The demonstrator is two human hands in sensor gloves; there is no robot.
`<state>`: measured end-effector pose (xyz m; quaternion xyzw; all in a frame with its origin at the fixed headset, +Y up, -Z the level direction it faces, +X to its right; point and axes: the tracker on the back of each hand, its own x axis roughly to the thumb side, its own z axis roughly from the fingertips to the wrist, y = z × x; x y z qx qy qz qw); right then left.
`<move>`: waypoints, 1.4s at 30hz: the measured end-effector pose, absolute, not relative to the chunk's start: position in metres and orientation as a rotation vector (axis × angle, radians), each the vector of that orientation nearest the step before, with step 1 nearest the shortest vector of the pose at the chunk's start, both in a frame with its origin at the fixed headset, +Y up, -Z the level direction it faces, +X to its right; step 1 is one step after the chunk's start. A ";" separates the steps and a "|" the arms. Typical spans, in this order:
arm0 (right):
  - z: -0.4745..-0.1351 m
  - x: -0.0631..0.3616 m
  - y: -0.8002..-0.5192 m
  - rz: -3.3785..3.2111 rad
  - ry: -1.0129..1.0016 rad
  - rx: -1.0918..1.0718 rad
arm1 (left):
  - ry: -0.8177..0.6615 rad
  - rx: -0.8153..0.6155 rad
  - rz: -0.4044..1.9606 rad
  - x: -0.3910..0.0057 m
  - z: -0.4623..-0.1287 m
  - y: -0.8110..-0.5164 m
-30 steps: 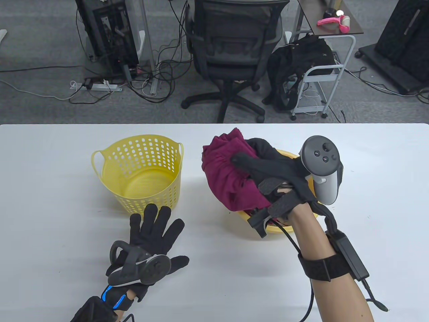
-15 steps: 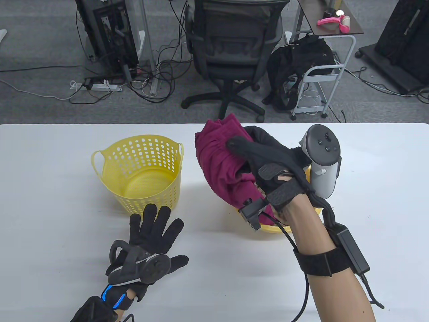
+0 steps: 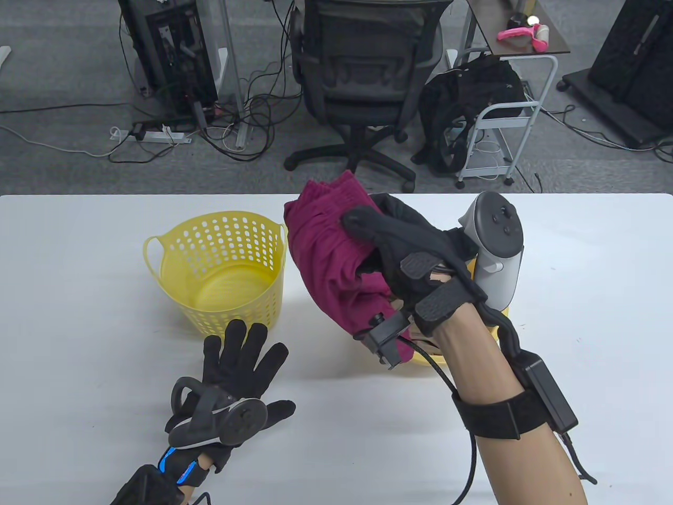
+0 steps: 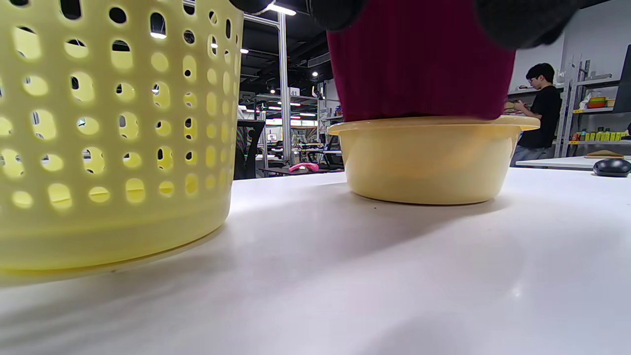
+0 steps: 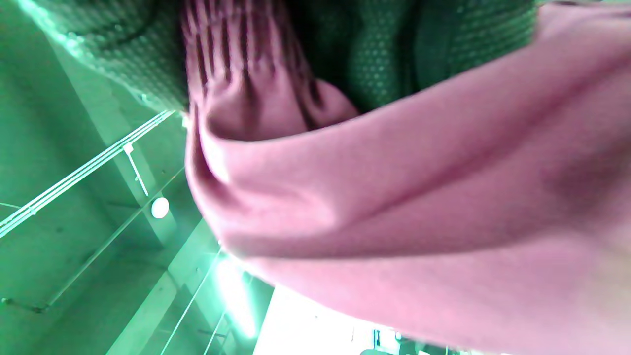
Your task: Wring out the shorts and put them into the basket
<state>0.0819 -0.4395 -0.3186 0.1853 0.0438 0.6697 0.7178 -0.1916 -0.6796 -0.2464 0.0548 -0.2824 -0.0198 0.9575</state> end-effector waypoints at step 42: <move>-0.316 0.103 -0.440 1.457 0.071 0.394 | -0.577 -0.025 0.505 -0.163 -0.260 -0.688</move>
